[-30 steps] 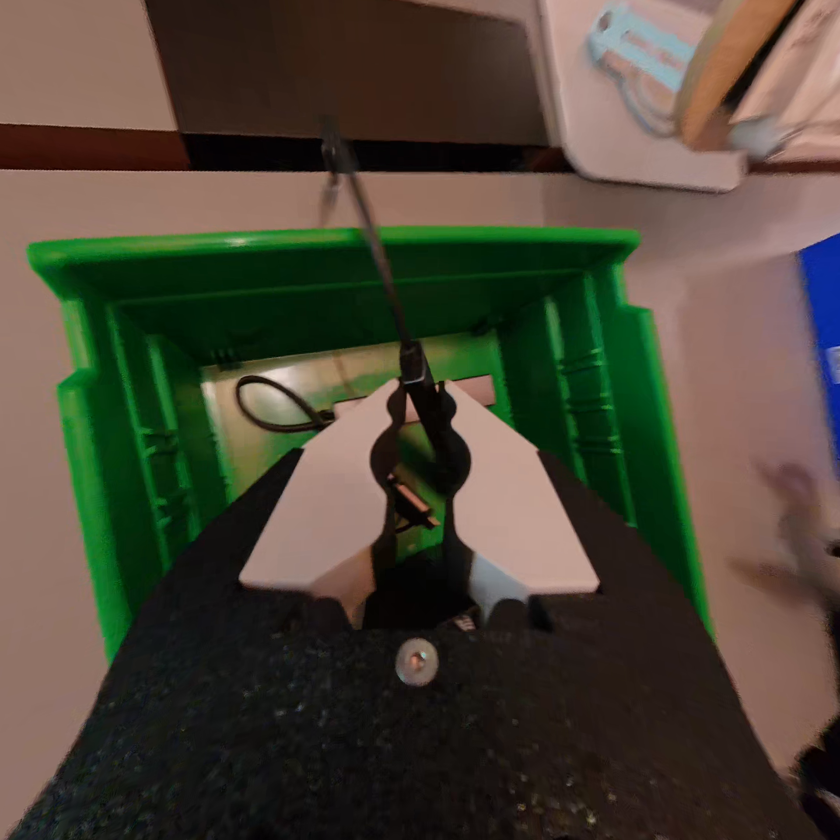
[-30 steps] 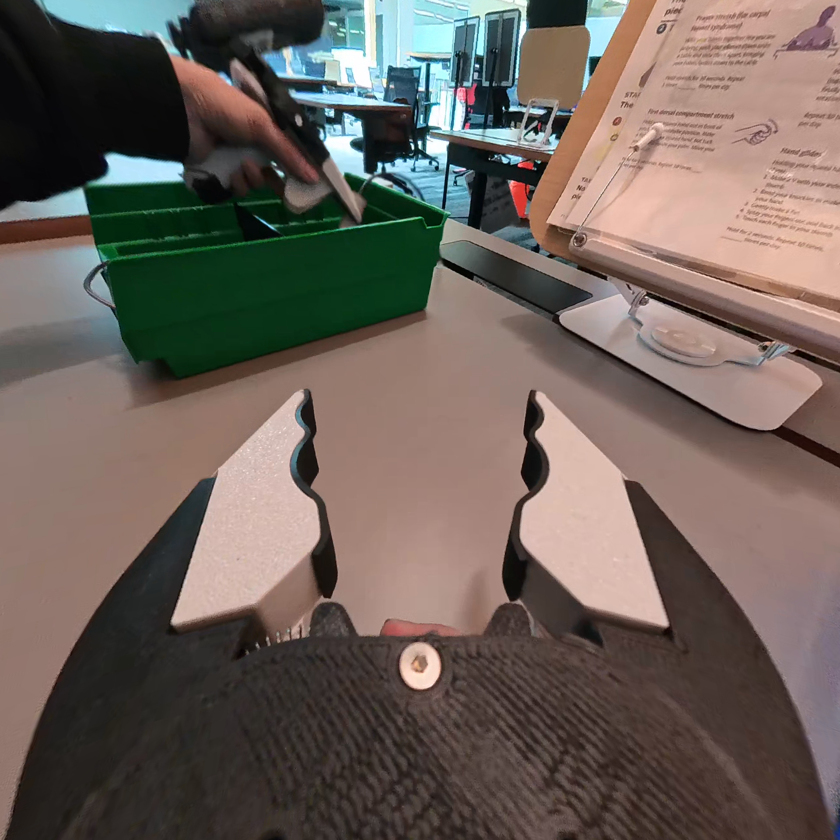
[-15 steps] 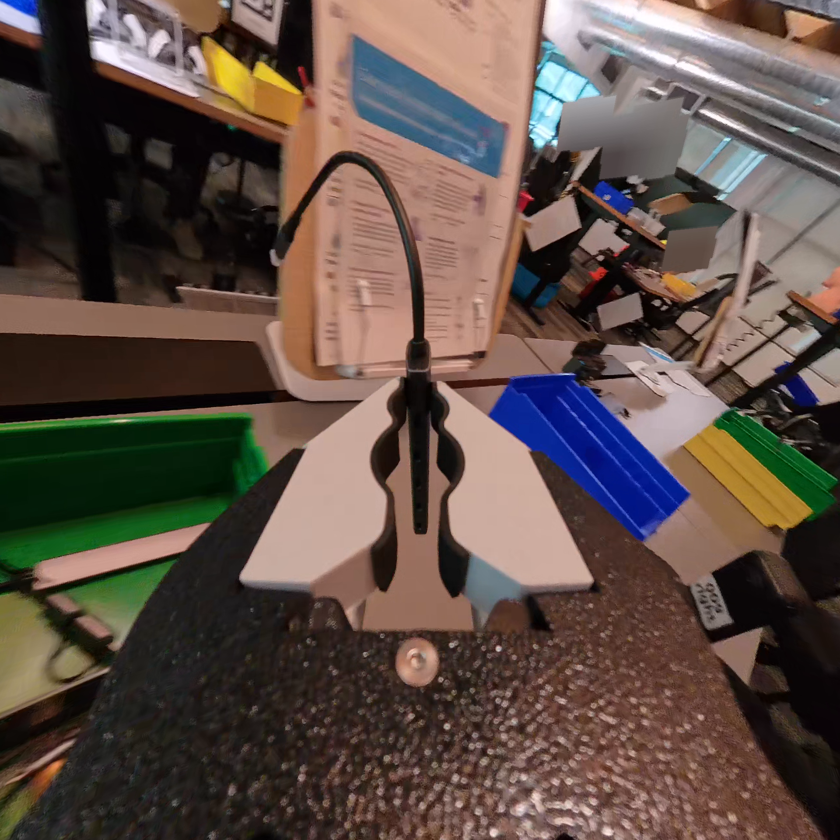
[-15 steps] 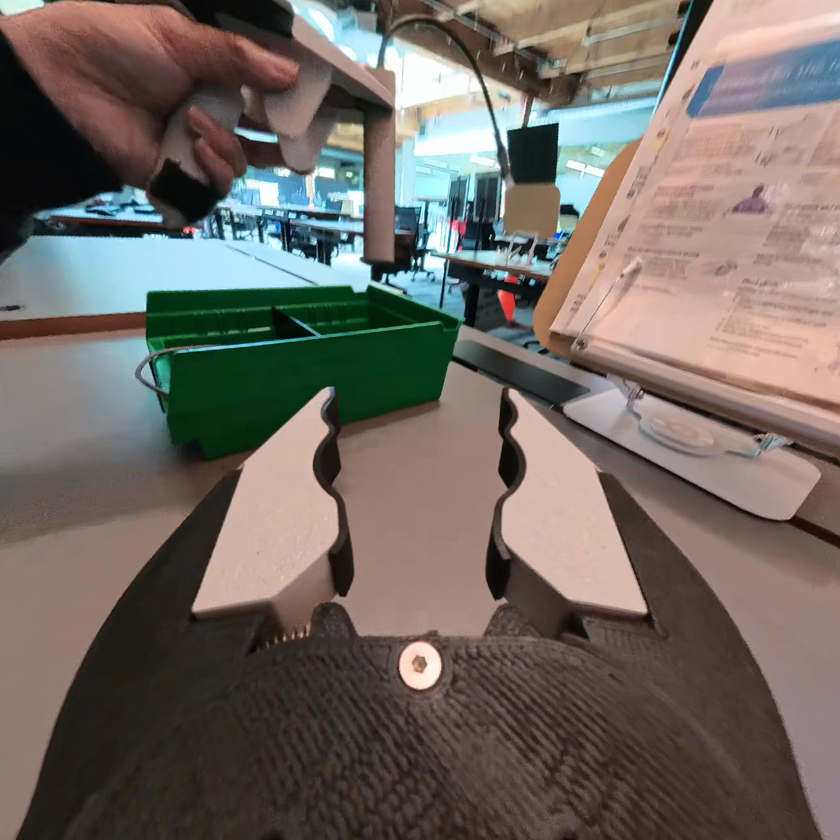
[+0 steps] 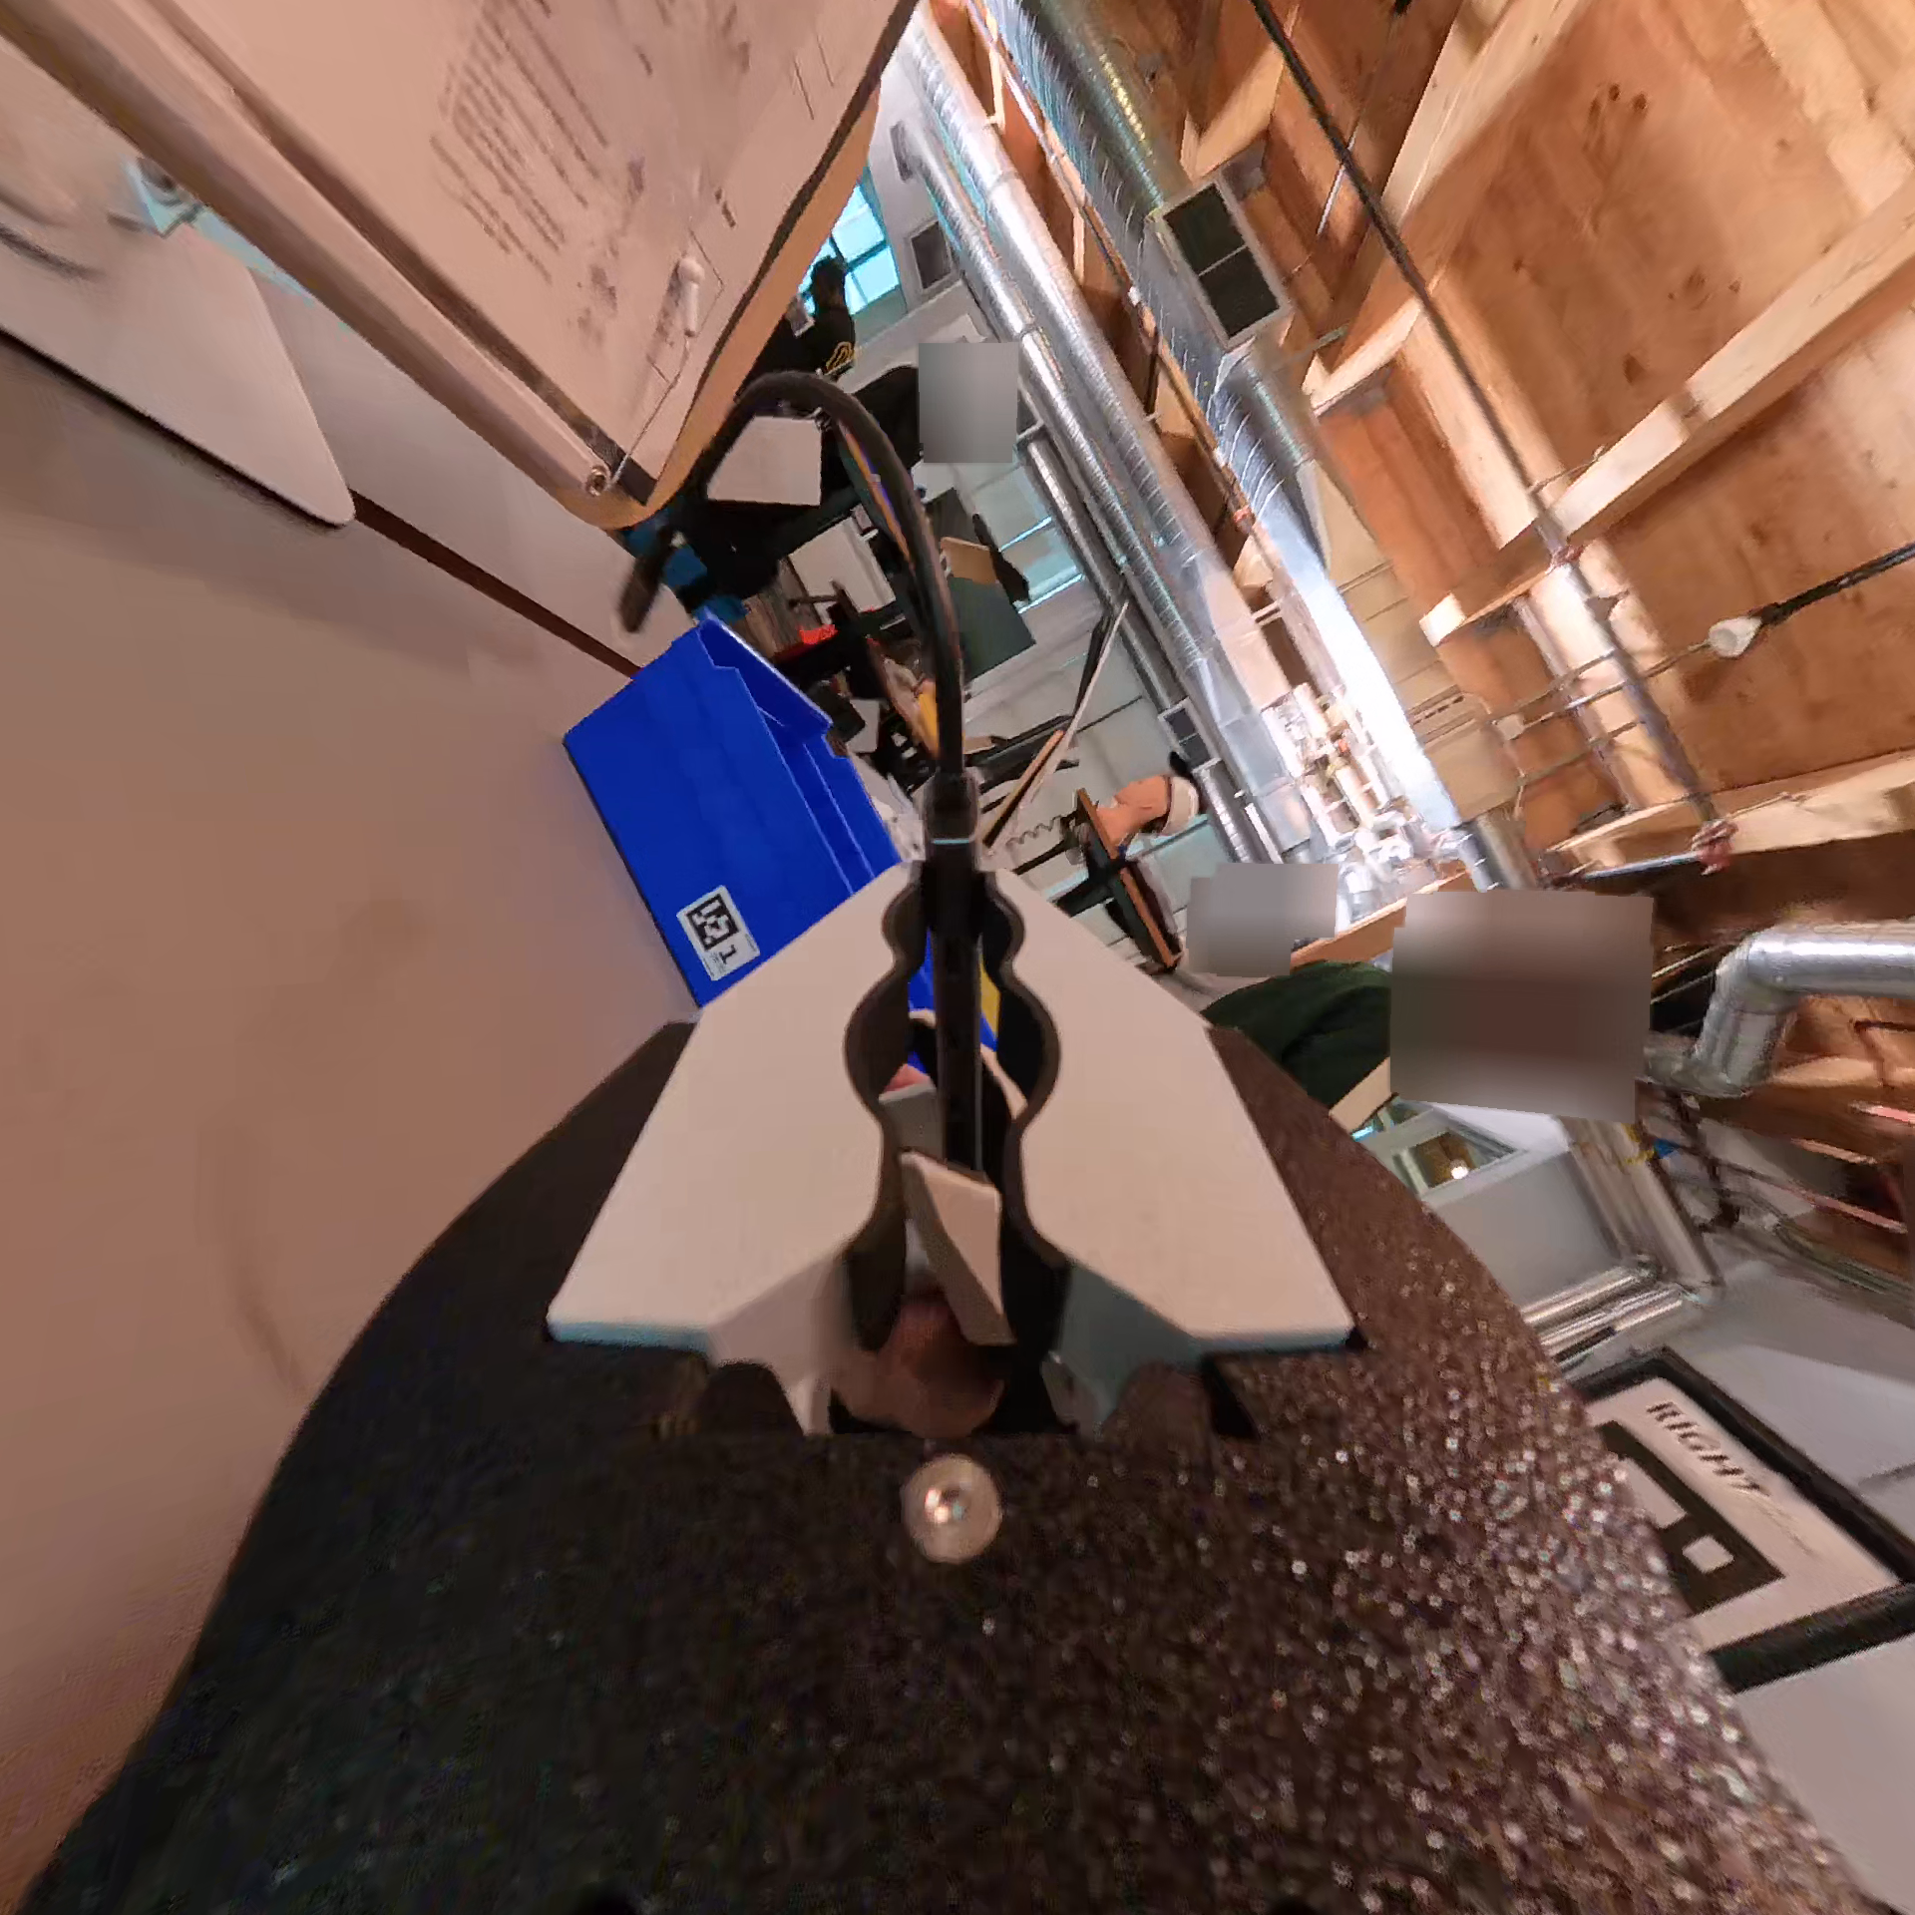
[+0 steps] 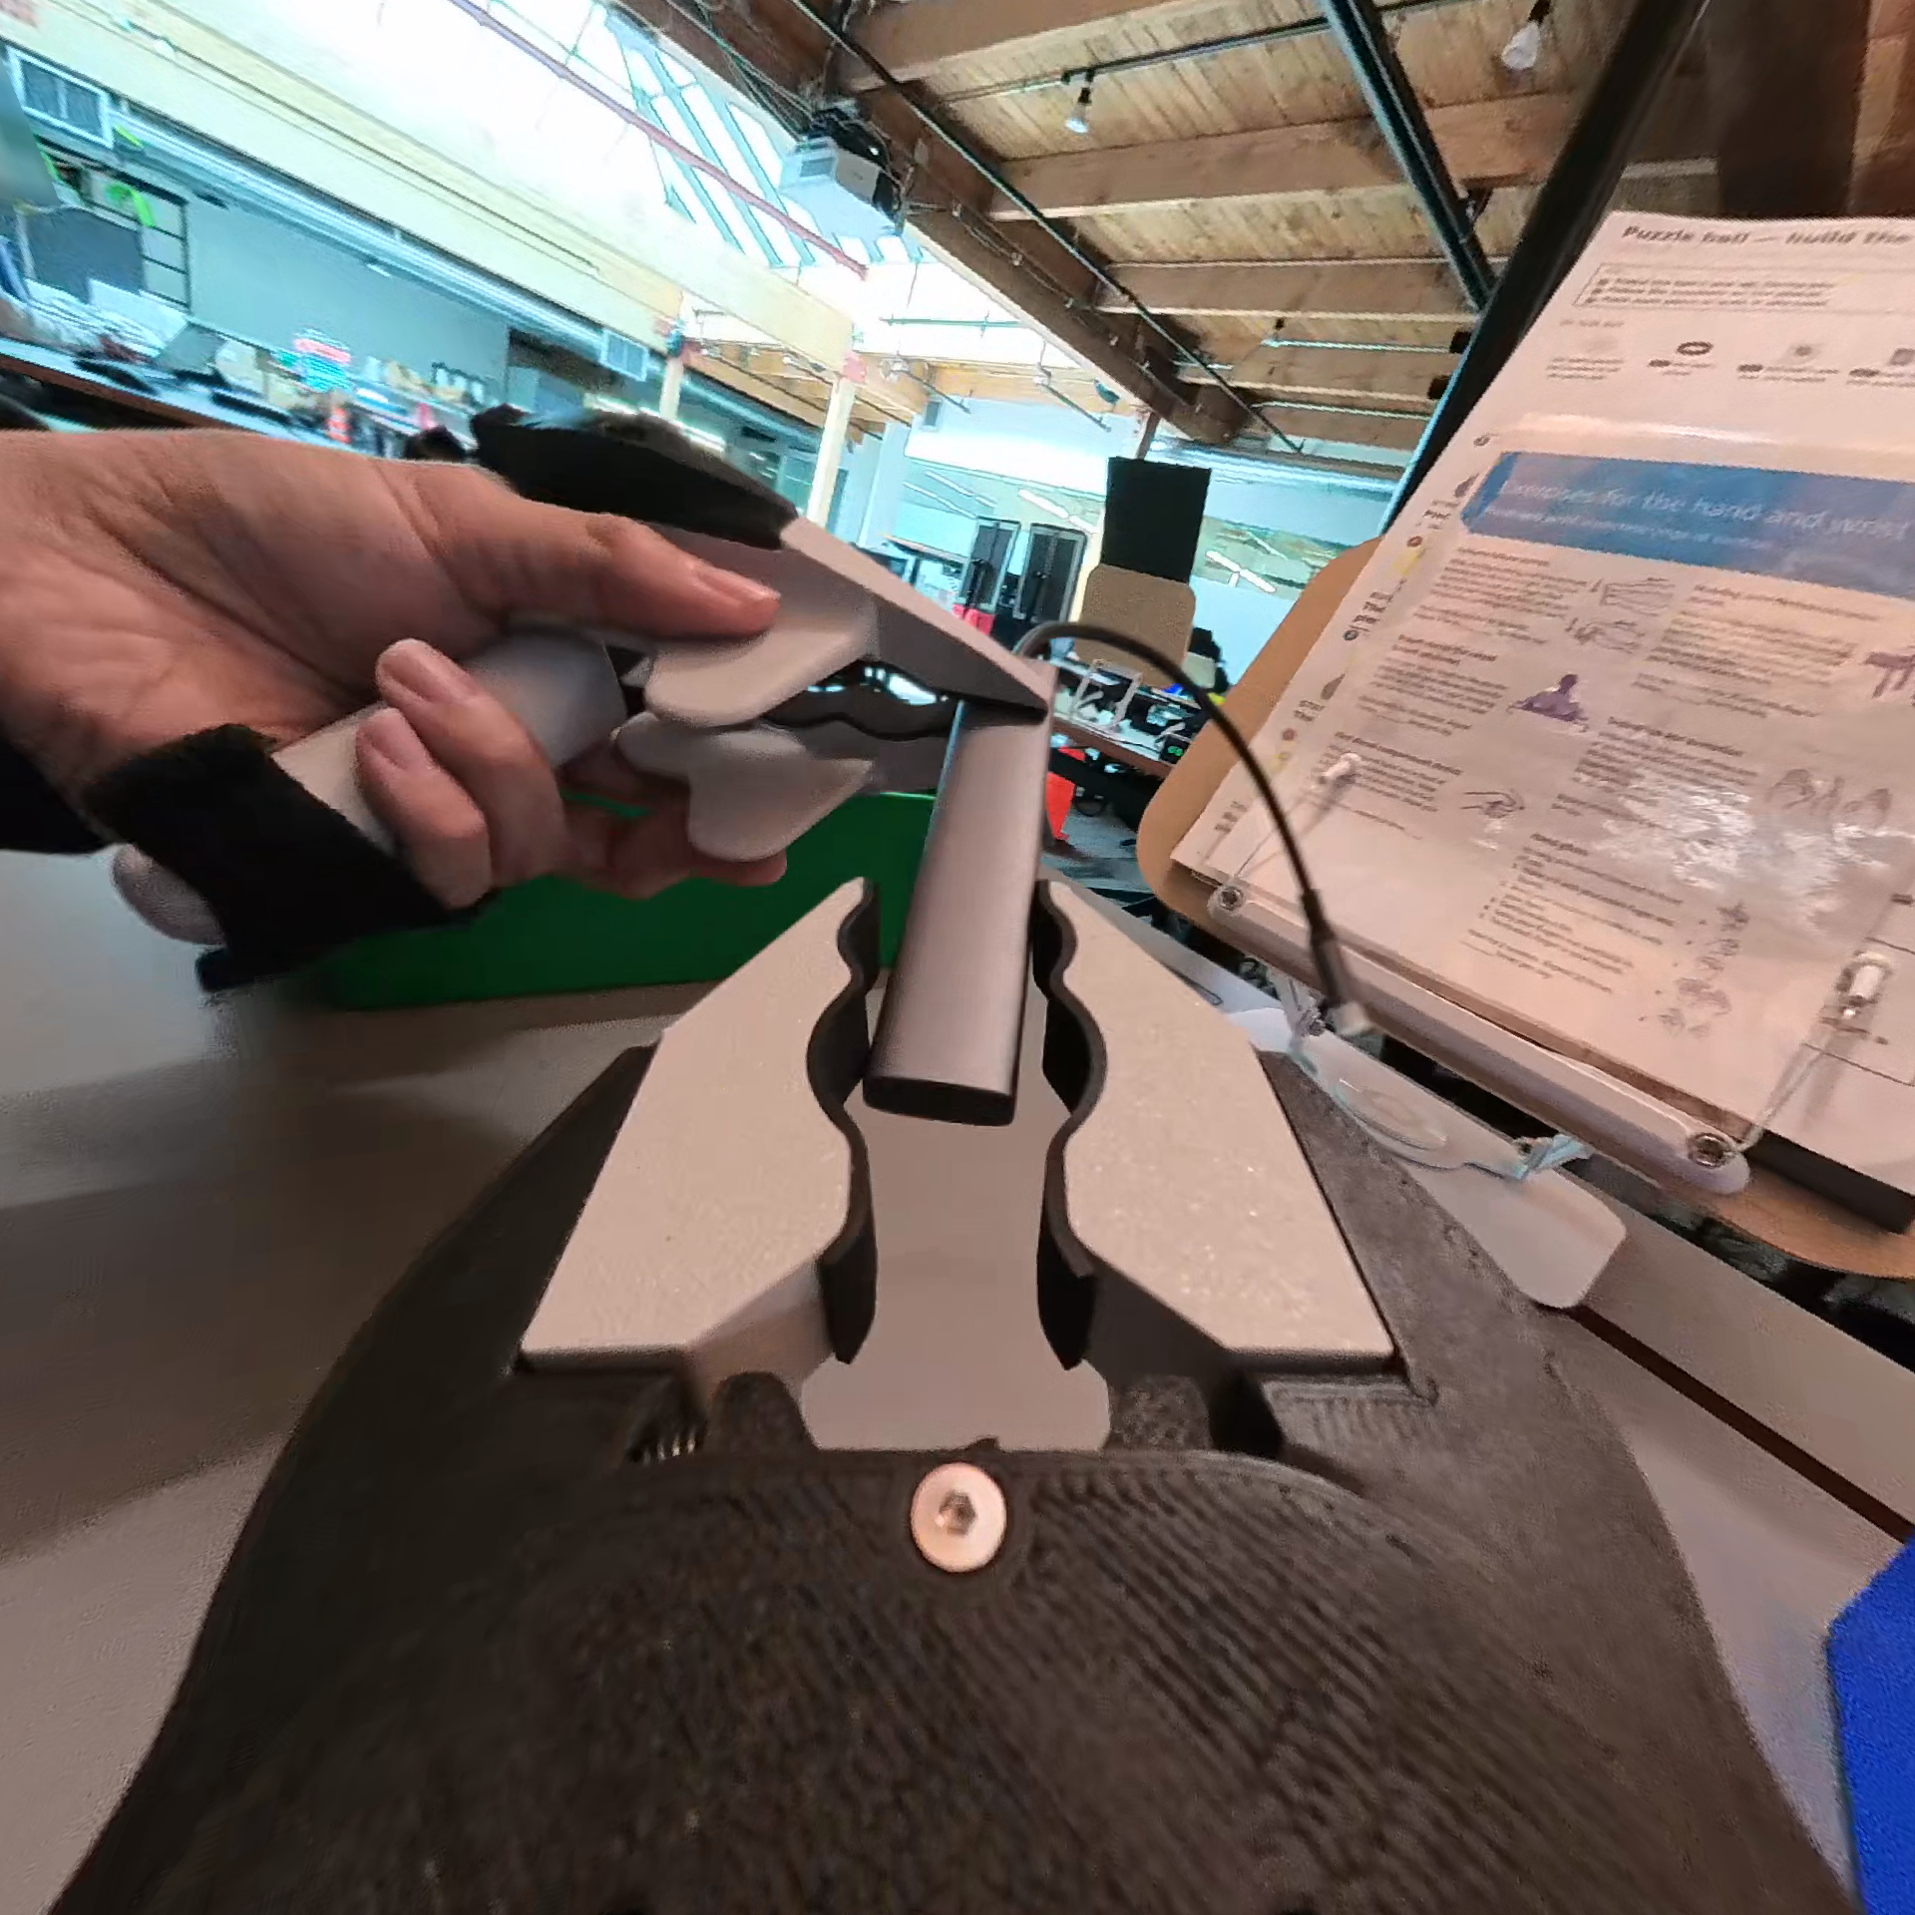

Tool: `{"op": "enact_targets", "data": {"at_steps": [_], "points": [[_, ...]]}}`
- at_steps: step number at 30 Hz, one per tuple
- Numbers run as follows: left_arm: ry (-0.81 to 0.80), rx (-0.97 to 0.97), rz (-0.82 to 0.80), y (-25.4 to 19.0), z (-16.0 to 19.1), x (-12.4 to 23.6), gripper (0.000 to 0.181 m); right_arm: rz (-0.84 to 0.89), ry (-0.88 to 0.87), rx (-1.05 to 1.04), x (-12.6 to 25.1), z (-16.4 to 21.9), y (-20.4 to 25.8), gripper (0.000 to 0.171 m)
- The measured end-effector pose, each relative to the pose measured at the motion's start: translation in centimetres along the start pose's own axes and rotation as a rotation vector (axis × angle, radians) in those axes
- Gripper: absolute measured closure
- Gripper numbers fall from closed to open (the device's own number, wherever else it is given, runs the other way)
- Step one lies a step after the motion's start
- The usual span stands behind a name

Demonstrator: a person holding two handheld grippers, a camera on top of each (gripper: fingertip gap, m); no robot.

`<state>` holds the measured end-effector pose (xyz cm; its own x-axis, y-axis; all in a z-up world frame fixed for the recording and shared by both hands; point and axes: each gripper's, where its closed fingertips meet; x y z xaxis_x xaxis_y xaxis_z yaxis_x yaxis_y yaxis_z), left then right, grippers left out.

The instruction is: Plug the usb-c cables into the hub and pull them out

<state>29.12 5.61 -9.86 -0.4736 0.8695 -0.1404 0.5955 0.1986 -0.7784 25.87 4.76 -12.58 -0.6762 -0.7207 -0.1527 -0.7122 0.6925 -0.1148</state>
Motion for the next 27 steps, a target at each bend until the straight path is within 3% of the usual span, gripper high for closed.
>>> {"op": "enact_targets", "data": {"at_steps": [5, 8, 11, 13, 16, 18, 22, 27], "points": [[-0.009, 0.016, 0.025, 0.6, 0.5, -0.2, 0.174, 0.013, 0.009, -0.041, 0.3, 0.0, -1.1, 0.149], [-0.026, -0.171, 0.007, 0.4, -0.2, 0.3, 0.172, 0.019, -0.008, -0.193, 0.6, -0.3, -1.8, 0.149], [-0.036, -0.52, -0.062, -0.7, -1.3, 1.8, 0.173, 0.035, 0.009, -0.386, 1.2, 0.1, -3.4, 0.15], [-0.007, -0.855, -0.152, -1.1, -1.5, 2.8, 0.171, 0.026, 0.036, -0.51, 1.4, 0.8, -4.2, 0.149], [0.106, -1.419, -0.345, -0.5, -1.1, 3.7, 0.143, 0.019, 0.073, -0.597, 1.4, 1.7, -4.5, 0.15], [0.206, -1.71, -0.365, -0.5, 0.6, 3.3, 0.13, 0.009, 0.101, -0.597, 1.3, 2.1, -4.2, 0.149], [0.415, -2.119, -0.483, 1.5, 2.8, 1.9, 0.126, -0.028, 0.139, -0.528, 1.1, 2.1, -2.8, 0.15], [0.36, -2.484, -0.601, 1.4, 2.9, -0.2, 0.14, -0.086, 0.148, -0.471, 1.6, 1.5, -1.5, 0.15]]}}
Point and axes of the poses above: each gripper's, where its closed fingertips meet, x back along the fingers, z out of its underside, y = z × x across the jaws, and after that the axes turned 11 degrees about -x, right-handed
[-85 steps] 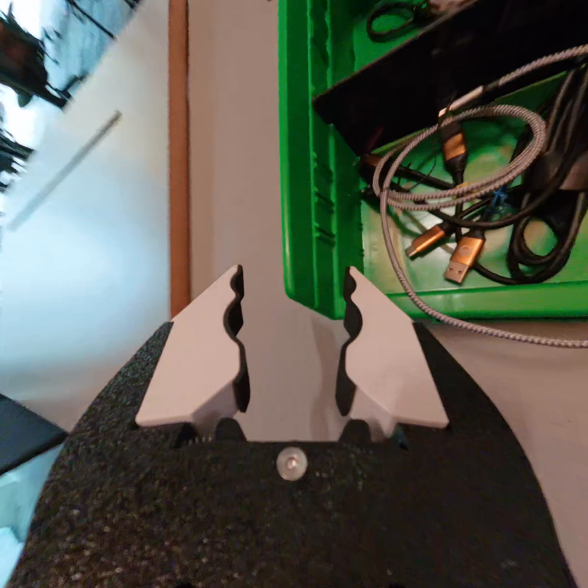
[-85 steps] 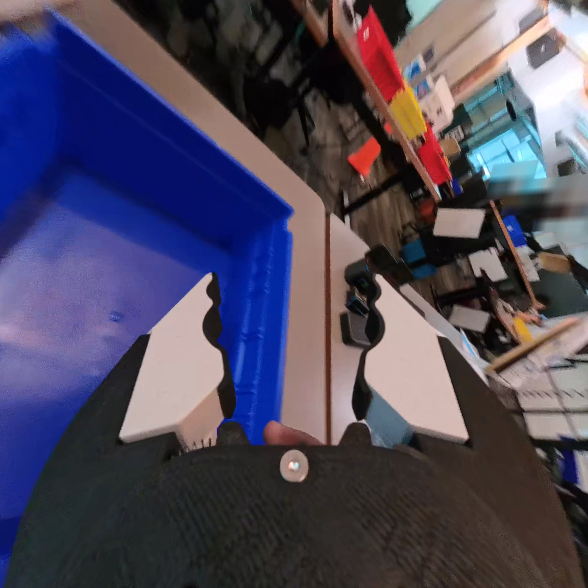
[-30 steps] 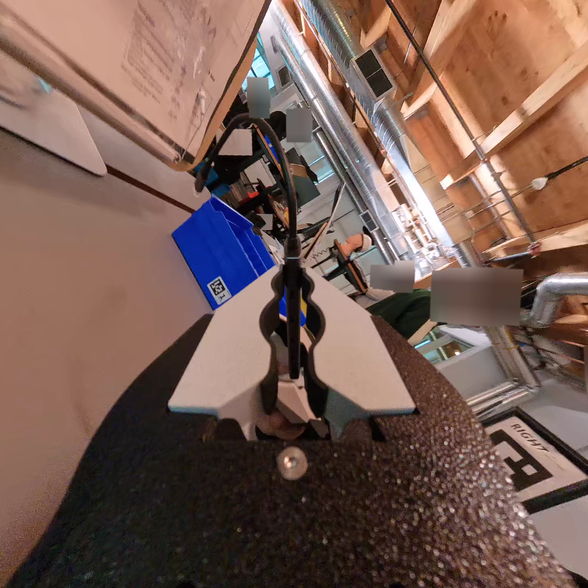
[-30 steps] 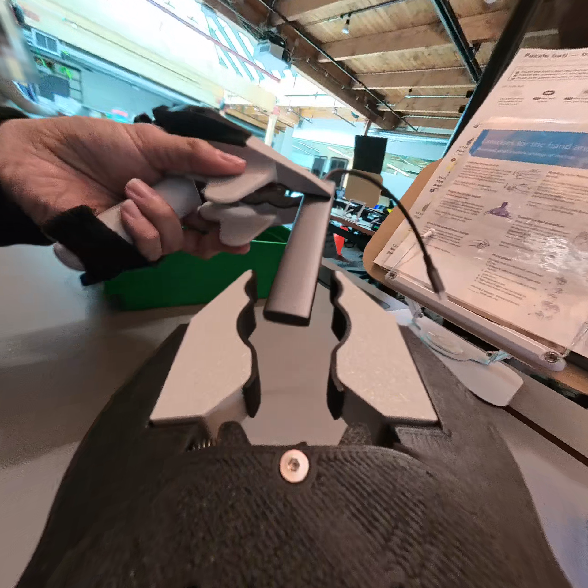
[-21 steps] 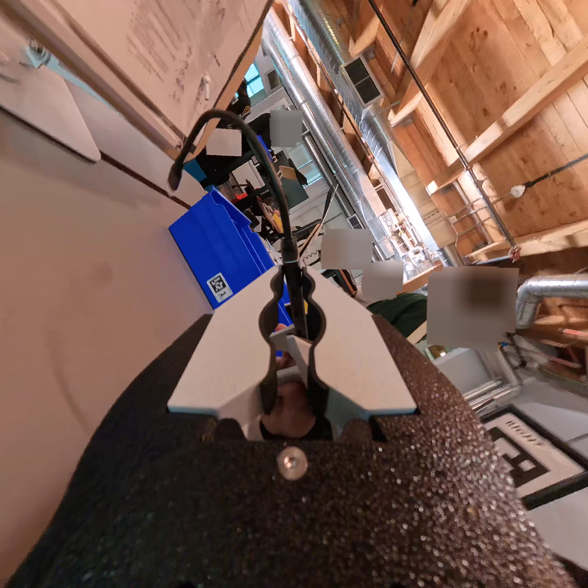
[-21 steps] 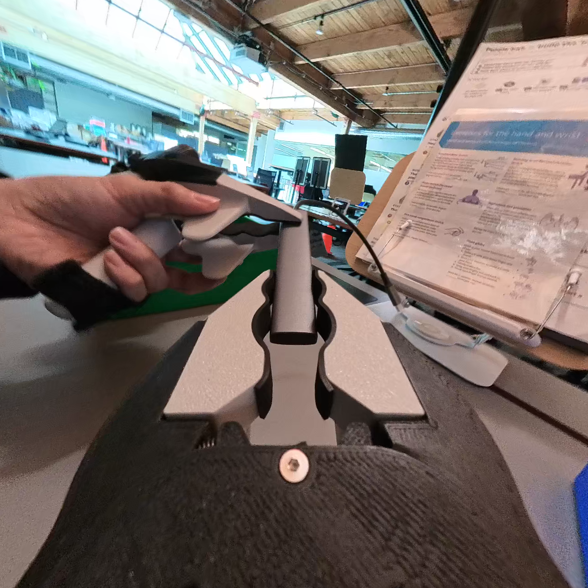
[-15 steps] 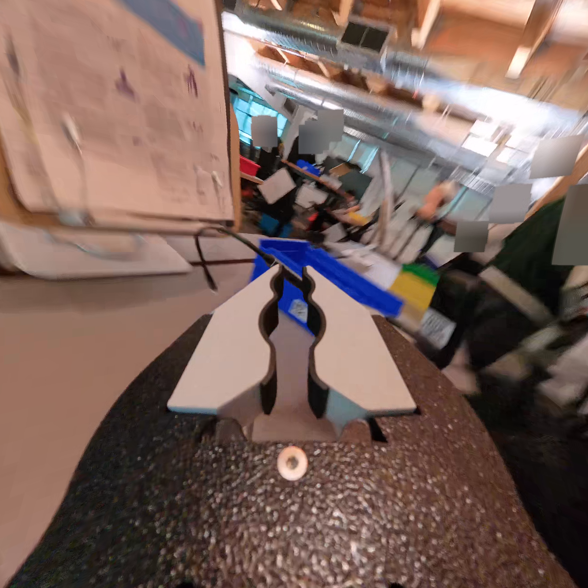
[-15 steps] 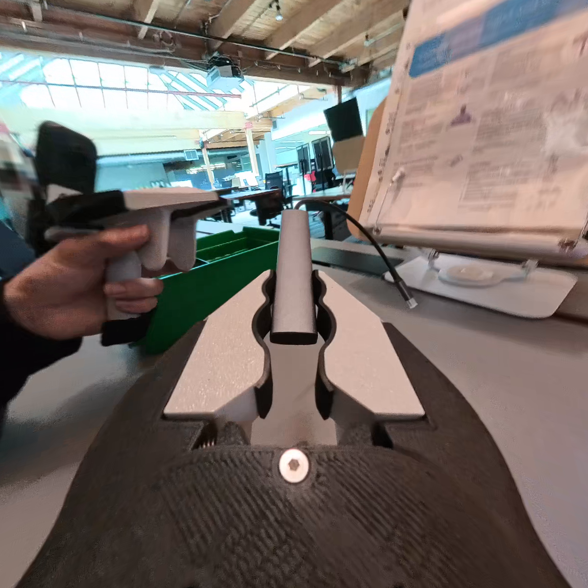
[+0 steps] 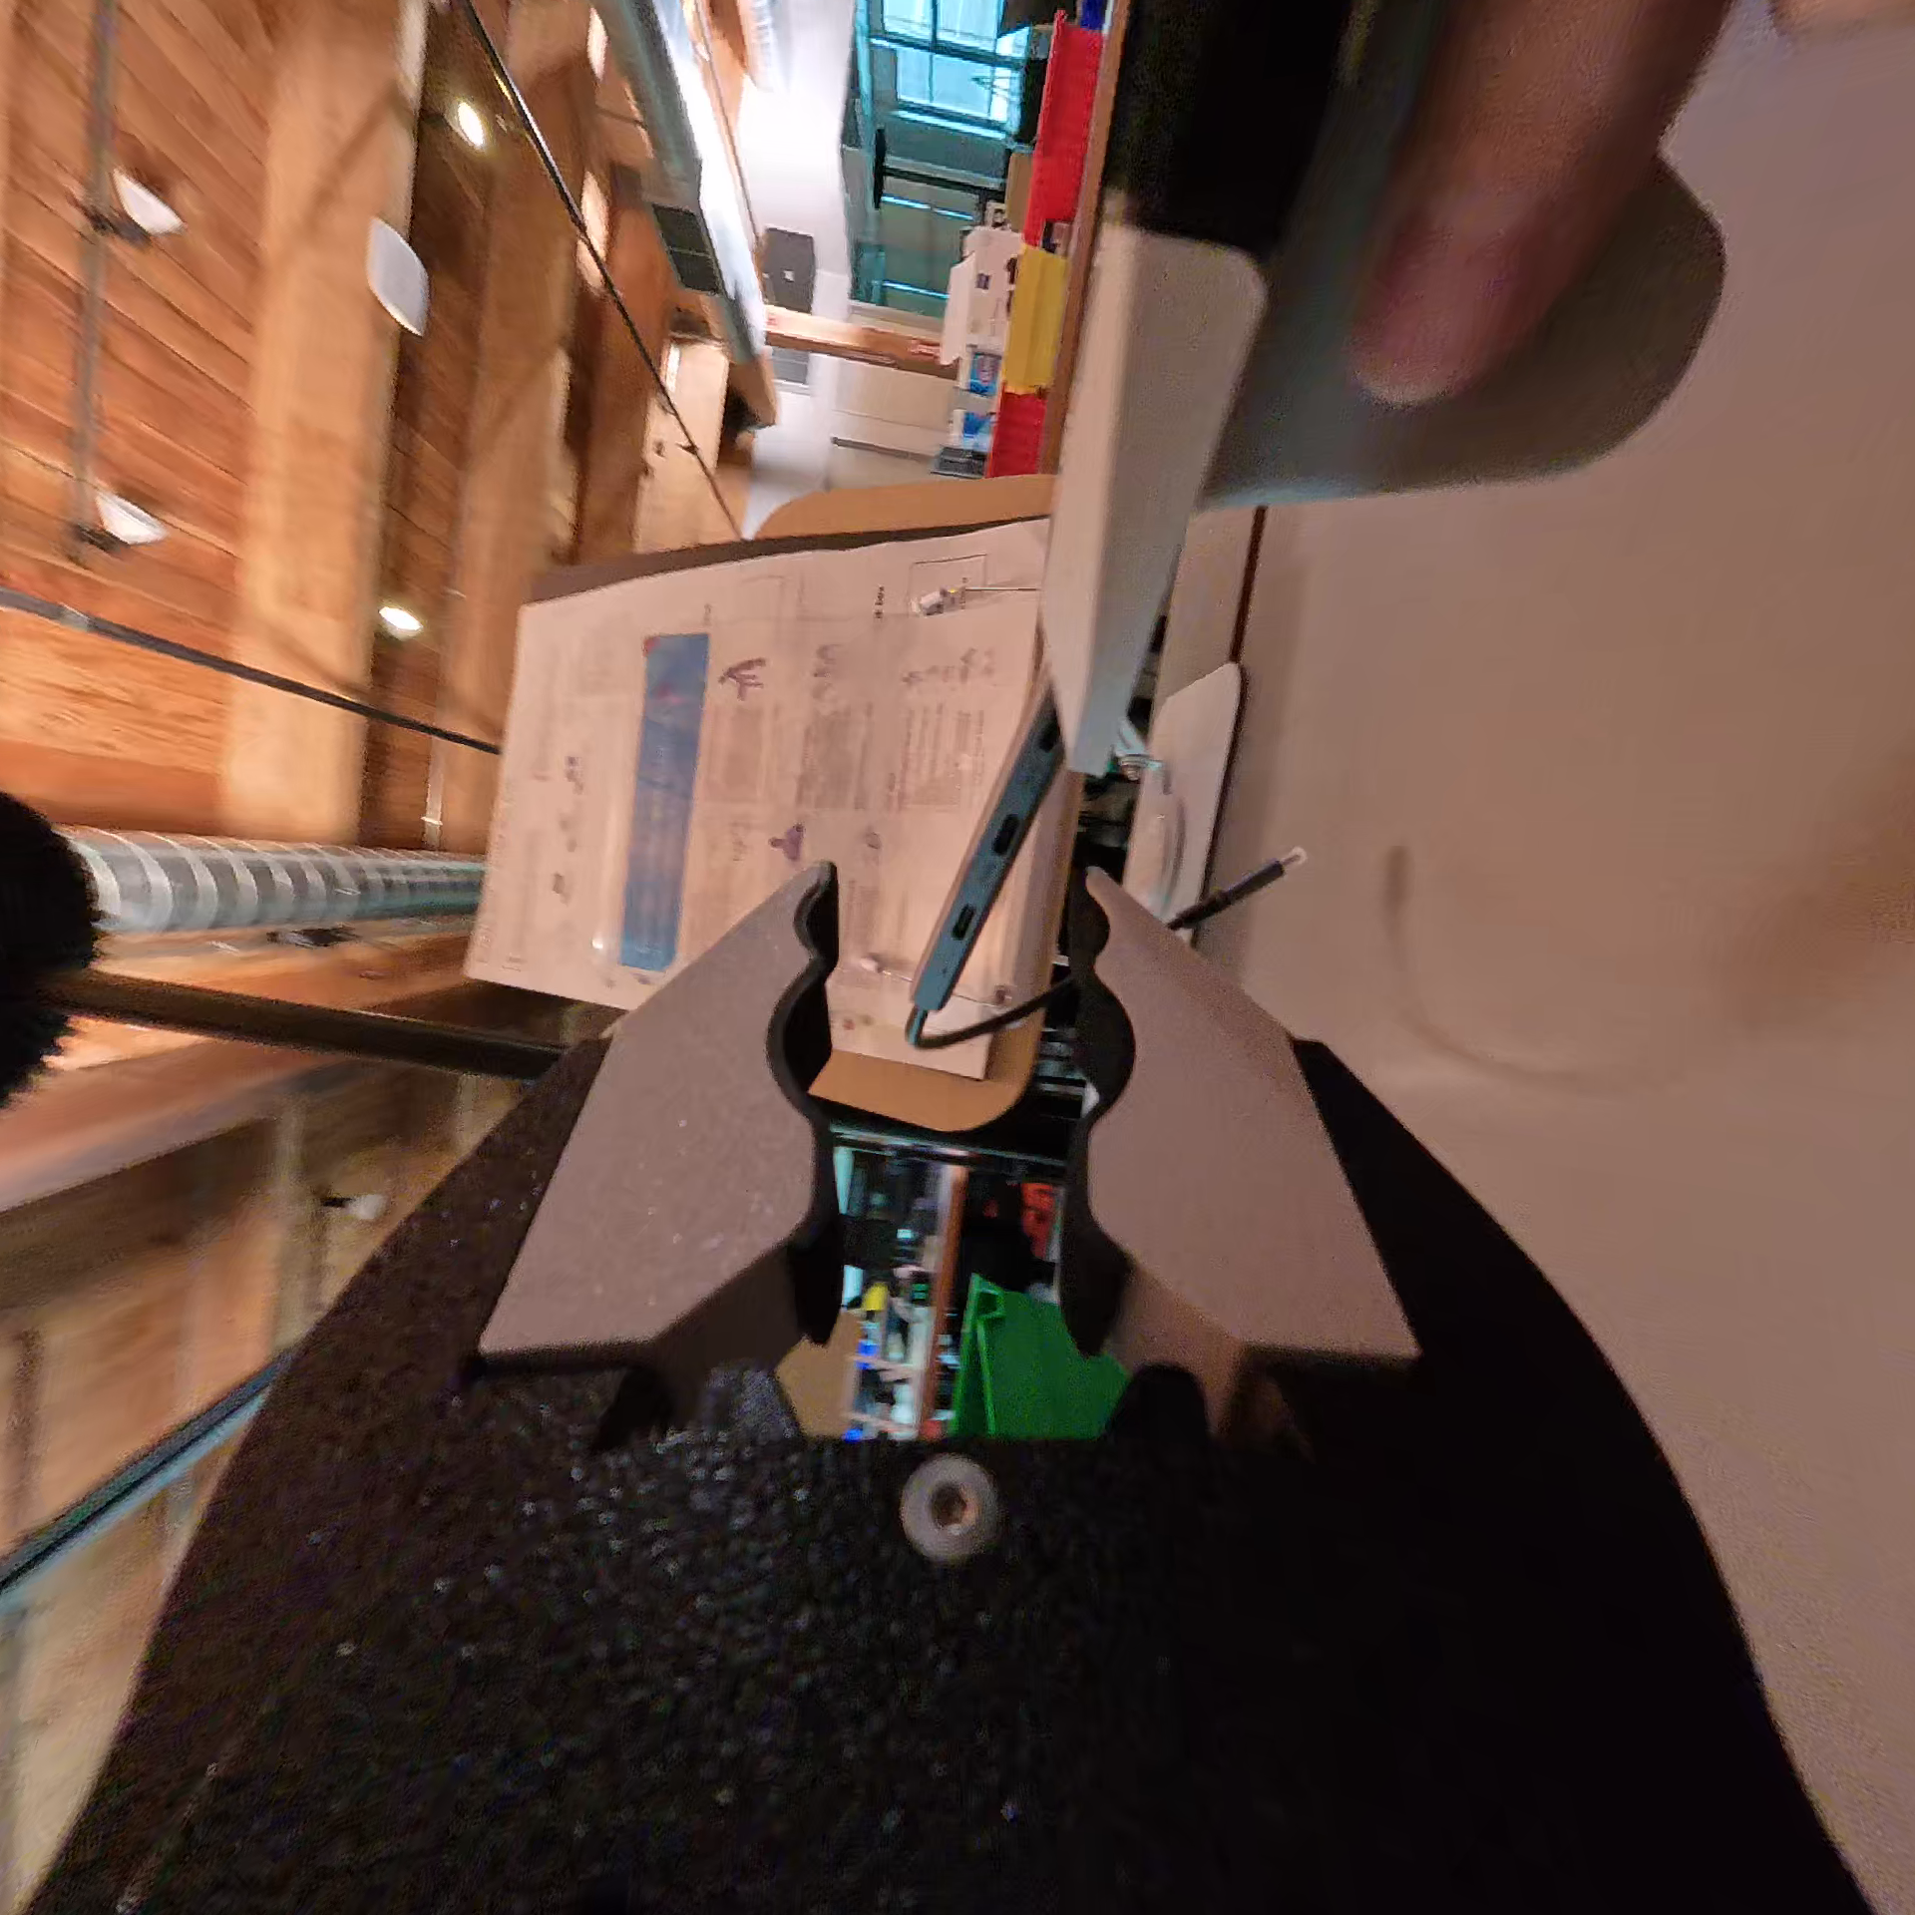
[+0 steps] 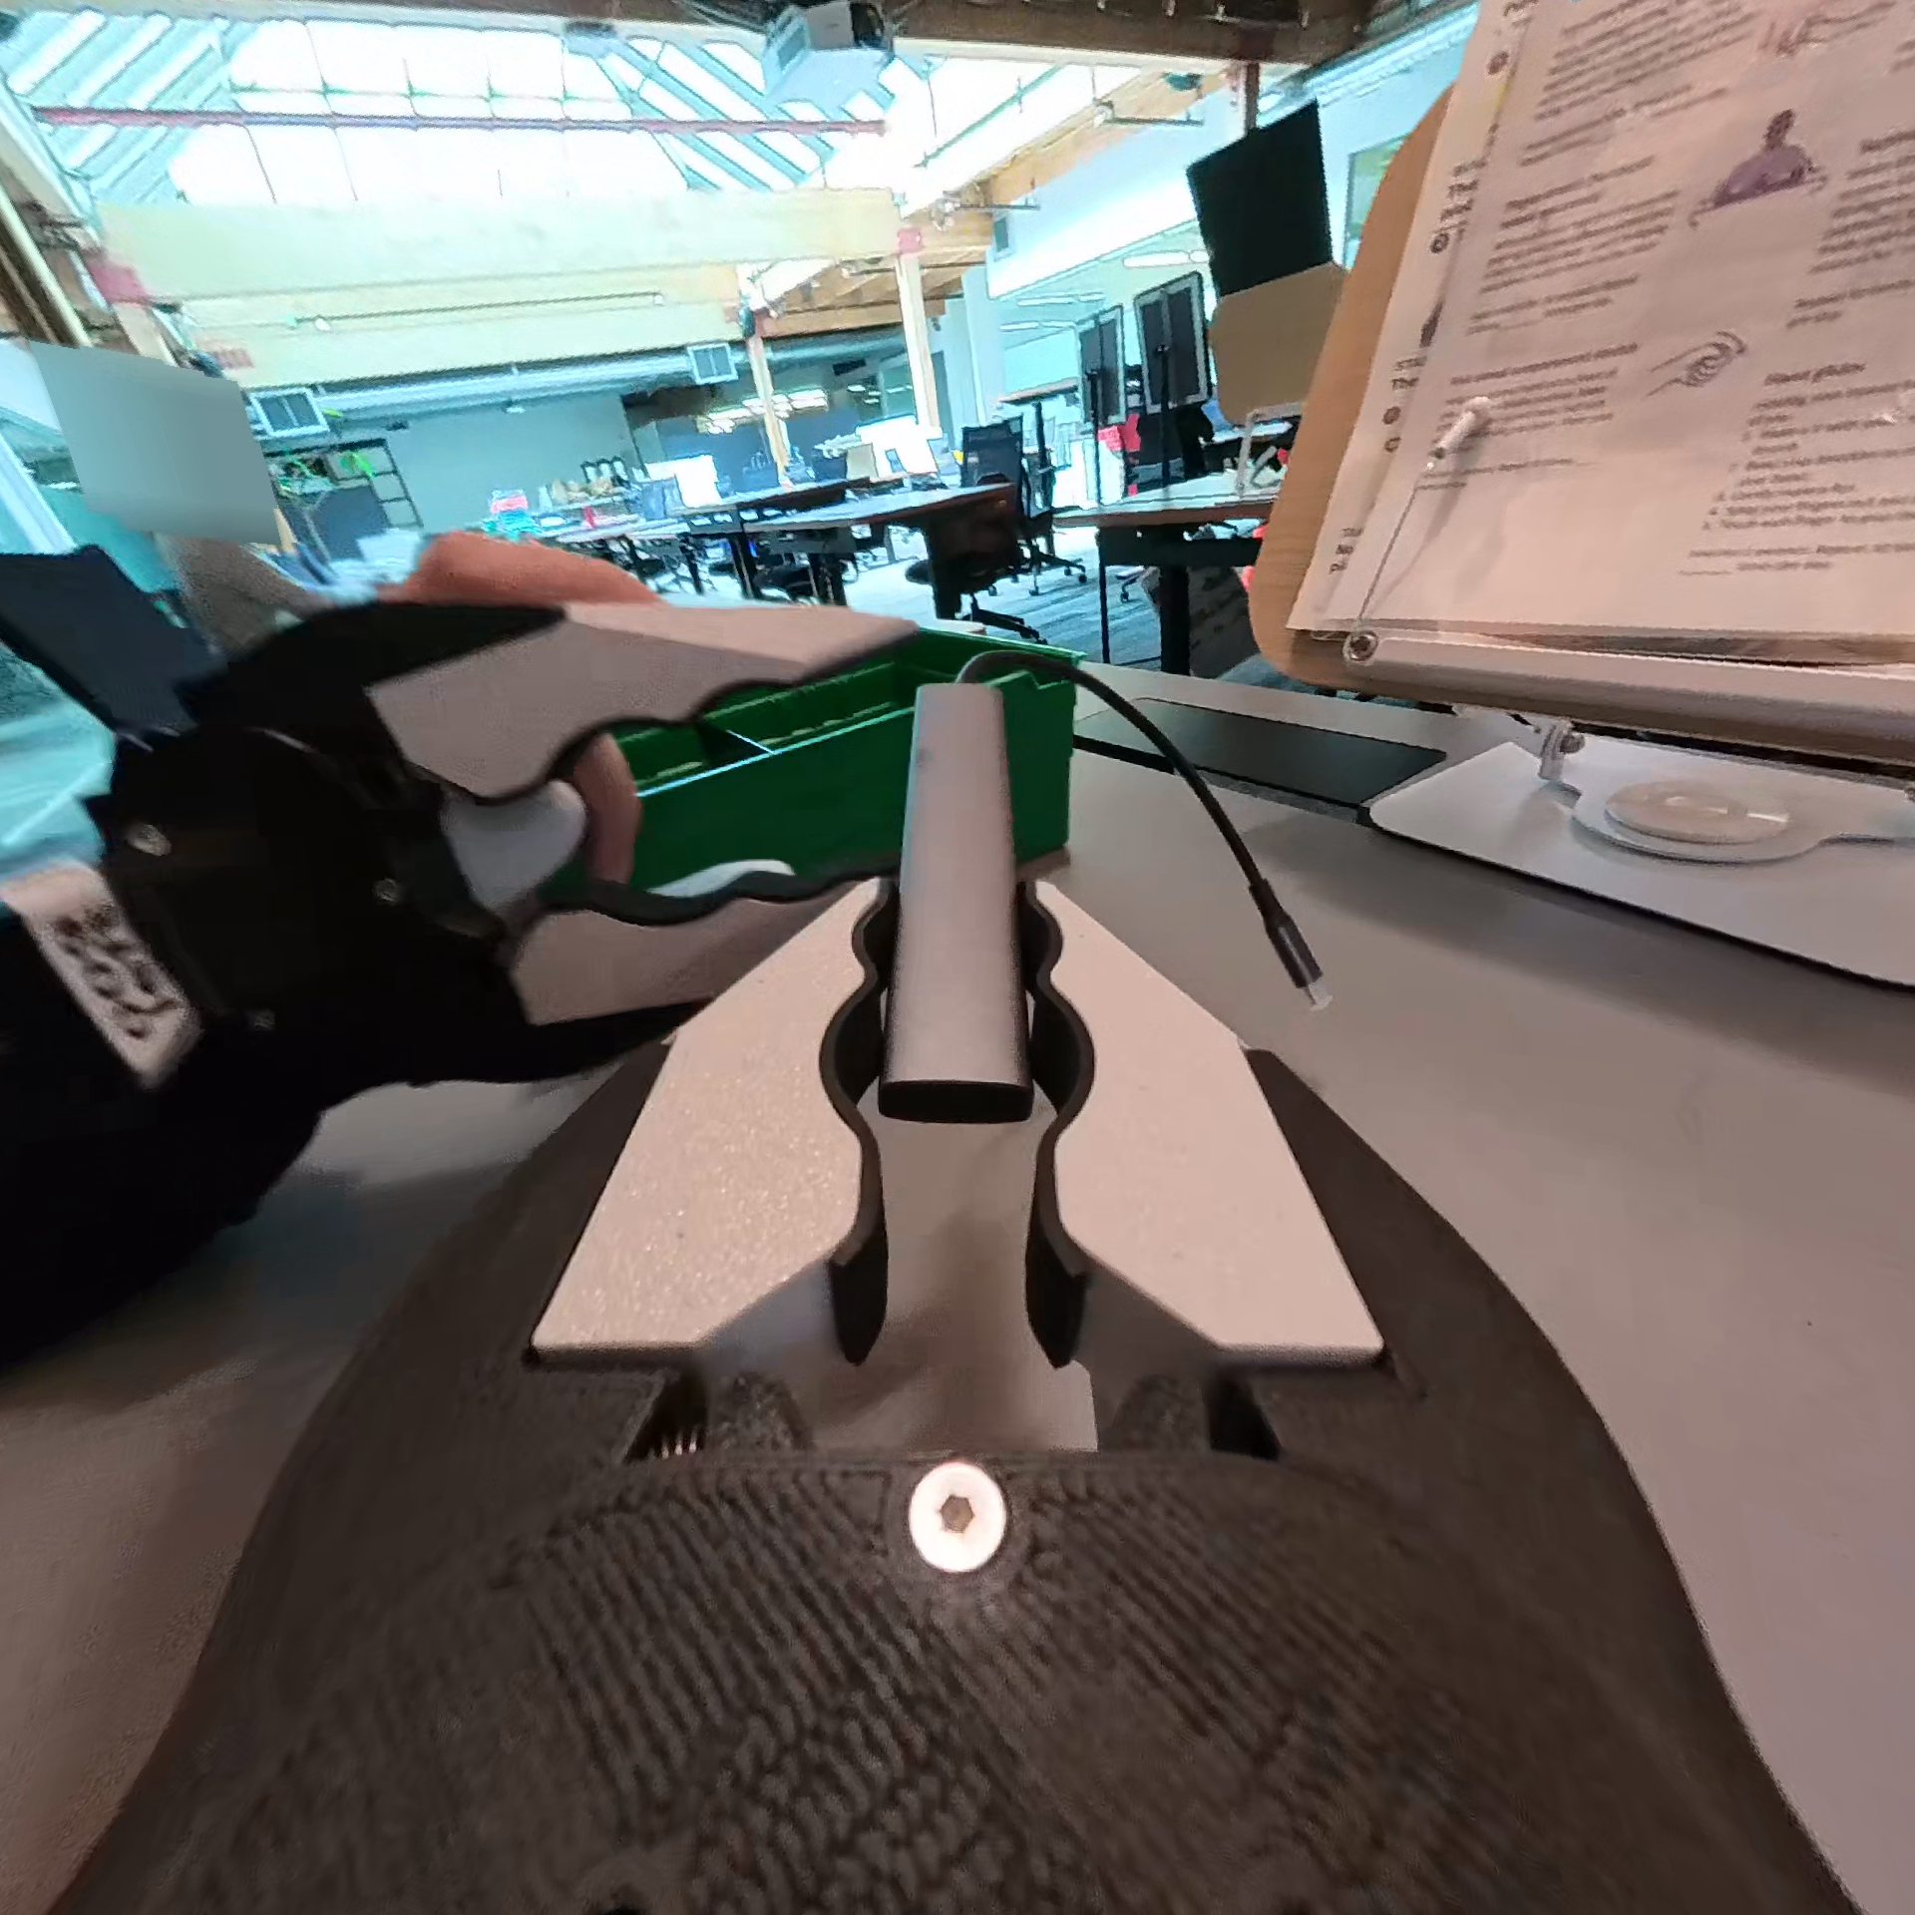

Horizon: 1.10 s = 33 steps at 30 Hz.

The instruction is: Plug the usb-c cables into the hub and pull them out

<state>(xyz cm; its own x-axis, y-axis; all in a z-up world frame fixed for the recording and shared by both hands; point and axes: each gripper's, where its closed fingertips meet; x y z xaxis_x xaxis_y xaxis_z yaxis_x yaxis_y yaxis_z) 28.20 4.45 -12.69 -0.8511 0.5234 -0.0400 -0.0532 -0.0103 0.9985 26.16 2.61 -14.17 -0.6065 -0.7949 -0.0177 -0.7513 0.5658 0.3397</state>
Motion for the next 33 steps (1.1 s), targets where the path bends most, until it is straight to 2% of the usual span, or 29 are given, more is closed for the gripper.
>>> {"op": "enact_targets", "data": {"at_steps": [3, 5, 13, 20, 25, 27, 31, 33], "points": [[-0.003, -0.069, -0.027, -0.8, -0.3, -0.8, 0.146, -0.03, -0.016, -0.004, 0.2, -0.3, 0.6, 0.15], [0.014, -0.076, -0.115, 0.0, 0.0, -0.9, 0.169, -0.006, -0.006, 0.025, 0.1, -0.1, 0.4, 0.15], [0.007, -0.001, -0.213, 0.5, 0.0, -0.7, 0.173, 0.011, -0.154, 0.104, 0.4, -1.7, 1.3, 0.149], [-0.024, -0.043, -0.224, 0.7, -0.4, -0.6, 0.174, 0.045, -0.145, 0.195, 0.0, -1.2, 1.4, 0.148], [-0.026, -0.041, -0.219, 0.5, -0.5, -0.6, 0.174, 0.081, -0.122, 0.23, 0.0, -1.1, 1.1, 0.149], [-0.028, 0.021, -0.176, 0.2, -0.5, -0.8, 0.173, 0.12, -0.129, 0.249, 0.1, -1.2, 0.7, 0.149], [-0.108, 0.232, -0.123, 1.8, -1.8, 0.9, 0.148, 0.249, -0.19, 0.244, 1.4, -2.3, -1.8, 0.149], [-0.127, 0.345, -0.109, 3.5, -1.8, 2.4, 0.145, 0.279, -0.215, 0.237, 2.0, -2.7, -2.6, 0.149]]}}
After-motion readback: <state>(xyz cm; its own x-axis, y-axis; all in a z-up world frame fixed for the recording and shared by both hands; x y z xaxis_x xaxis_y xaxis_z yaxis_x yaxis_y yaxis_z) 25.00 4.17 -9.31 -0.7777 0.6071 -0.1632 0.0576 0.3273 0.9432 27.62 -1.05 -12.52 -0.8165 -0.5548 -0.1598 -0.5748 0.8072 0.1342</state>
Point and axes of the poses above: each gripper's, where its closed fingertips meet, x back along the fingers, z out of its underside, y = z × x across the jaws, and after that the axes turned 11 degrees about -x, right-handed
